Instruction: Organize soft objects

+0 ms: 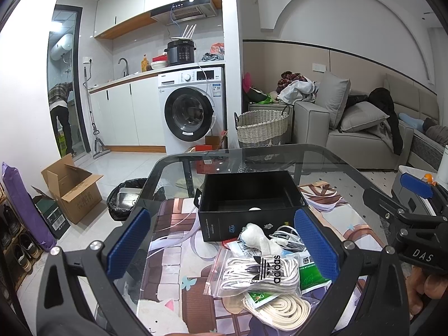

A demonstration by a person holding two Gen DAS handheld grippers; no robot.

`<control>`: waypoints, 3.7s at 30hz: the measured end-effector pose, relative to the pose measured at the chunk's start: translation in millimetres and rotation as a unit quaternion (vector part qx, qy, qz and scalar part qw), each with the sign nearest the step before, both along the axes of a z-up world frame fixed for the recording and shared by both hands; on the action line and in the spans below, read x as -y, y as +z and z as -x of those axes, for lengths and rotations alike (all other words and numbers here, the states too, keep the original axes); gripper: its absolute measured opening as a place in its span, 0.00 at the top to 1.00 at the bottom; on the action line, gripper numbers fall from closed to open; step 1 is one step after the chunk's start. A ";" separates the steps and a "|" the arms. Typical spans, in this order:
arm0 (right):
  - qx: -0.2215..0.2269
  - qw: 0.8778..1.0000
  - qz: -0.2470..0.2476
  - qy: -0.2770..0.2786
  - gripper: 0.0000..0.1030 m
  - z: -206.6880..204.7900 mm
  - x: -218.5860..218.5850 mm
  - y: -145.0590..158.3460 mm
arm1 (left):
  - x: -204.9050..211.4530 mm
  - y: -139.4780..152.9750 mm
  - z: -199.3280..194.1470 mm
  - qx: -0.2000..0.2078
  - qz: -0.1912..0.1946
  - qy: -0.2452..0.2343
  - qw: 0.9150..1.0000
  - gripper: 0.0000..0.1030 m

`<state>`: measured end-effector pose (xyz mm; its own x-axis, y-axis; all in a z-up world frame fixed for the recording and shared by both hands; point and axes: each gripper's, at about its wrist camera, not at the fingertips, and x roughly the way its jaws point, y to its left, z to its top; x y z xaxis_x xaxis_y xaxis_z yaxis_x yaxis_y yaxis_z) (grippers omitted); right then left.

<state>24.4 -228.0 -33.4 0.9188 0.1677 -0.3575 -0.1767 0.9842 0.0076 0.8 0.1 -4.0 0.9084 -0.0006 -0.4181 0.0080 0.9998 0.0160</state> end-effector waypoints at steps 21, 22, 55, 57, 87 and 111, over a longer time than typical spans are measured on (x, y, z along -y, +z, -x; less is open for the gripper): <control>-0.001 1.000 -0.005 0.001 0.01 -2.1 -2.6 0.3 | -2.9 -0.1 -1.2 -0.004 0.020 -0.008 1.000 0.00; 0.000 1.000 -0.006 0.000 0.01 -1.7 -3.1 0.3 | -3.1 0.7 -0.7 -0.002 0.020 -0.007 1.000 0.00; -0.296 0.945 0.081 0.110 0.01 -1.1 -6.8 -65.1 | 43.6 -104.3 -61.4 -0.337 0.002 -0.062 0.939 0.00; -0.307 0.941 0.085 0.116 0.01 -2.1 -10.1 -74.3 | 50.4 -105.8 -61.8 -0.345 -0.008 -0.066 0.936 0.00; -0.336 0.931 0.086 0.117 0.01 -21.7 -23.4 -98.1 | 35.0 -101.5 -67.6 -0.335 -0.041 -0.131 0.932 0.68; -0.346 0.924 0.088 0.137 0.01 -15.6 -31.0 -98.3 | 6.0 -110.1 -11.6 -0.369 -0.065 -0.137 0.917 0.24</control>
